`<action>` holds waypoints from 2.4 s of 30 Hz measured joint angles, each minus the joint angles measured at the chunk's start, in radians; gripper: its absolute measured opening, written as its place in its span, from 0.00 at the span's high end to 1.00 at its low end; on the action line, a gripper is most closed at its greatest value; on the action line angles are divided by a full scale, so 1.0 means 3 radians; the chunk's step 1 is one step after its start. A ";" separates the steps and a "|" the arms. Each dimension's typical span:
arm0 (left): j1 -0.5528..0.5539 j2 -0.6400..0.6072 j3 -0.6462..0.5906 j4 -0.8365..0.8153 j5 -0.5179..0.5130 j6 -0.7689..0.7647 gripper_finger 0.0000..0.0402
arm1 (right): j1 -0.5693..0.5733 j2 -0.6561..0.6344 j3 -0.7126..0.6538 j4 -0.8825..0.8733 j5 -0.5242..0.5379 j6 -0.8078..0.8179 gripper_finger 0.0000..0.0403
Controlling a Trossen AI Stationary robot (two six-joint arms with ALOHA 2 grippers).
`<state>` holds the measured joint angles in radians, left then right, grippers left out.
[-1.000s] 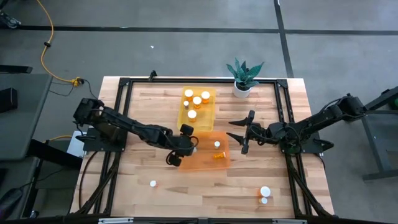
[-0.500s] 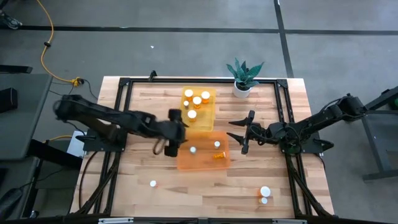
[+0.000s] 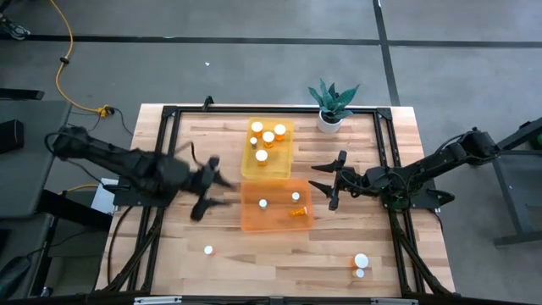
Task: Pick and place medicine bottles into bin by pill shape (circle, oval)
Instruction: Put the pink tablet bottle into the orange bin
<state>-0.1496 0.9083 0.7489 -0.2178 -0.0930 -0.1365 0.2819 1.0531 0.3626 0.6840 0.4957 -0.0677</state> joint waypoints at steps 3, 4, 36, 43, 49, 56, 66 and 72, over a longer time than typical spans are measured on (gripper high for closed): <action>-0.0573 0.0057 -0.0015 -0.0234 -0.0228 -0.0350 0.46 | -0.0001 0.0000 0.0000 -0.0001 0.0000 0.0000 0.48; -0.0801 0.0124 -0.0011 -0.0227 -0.0374 -0.0430 0.47 | 0.0001 0.0000 0.0000 -0.0006 -0.0003 0.0000 0.48; -0.2220 0.2240 0.0737 -0.1518 -0.0704 -0.0630 0.49 | -0.0001 0.0001 -0.0003 -0.0126 -0.0004 0.0062 0.48; -0.2105 0.2278 0.0711 -0.1548 -0.0690 -0.0508 0.49 | 0.0001 0.0001 -0.0003 -0.0121 -0.0004 0.0062 0.48; -0.2038 0.2283 0.0710 -0.1618 -0.0595 -0.0389 0.49 | 0.0000 0.0001 -0.0003 -0.0124 -0.0004 0.0062 0.48; -0.2026 0.2304 0.0710 -0.1607 -0.0562 -0.0298 0.58 | 0.0001 0.0001 -0.0003 -0.0123 -0.0004 0.0062 0.48; -0.1984 0.2295 0.0793 -0.1736 -0.0550 -0.0118 0.79 | 0.0000 0.0001 -0.0003 -0.0123 -0.0004 0.0062 0.48; -0.1769 0.2149 0.1289 -0.2001 -0.1186 0.0518 0.74 | 0.0001 0.0001 -0.0003 -0.0079 -0.0003 0.0059 0.48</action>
<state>-0.6802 1.5529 1.1356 -0.8181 -0.4487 0.0187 0.2821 1.0534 0.3618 0.6603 0.4947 -0.0501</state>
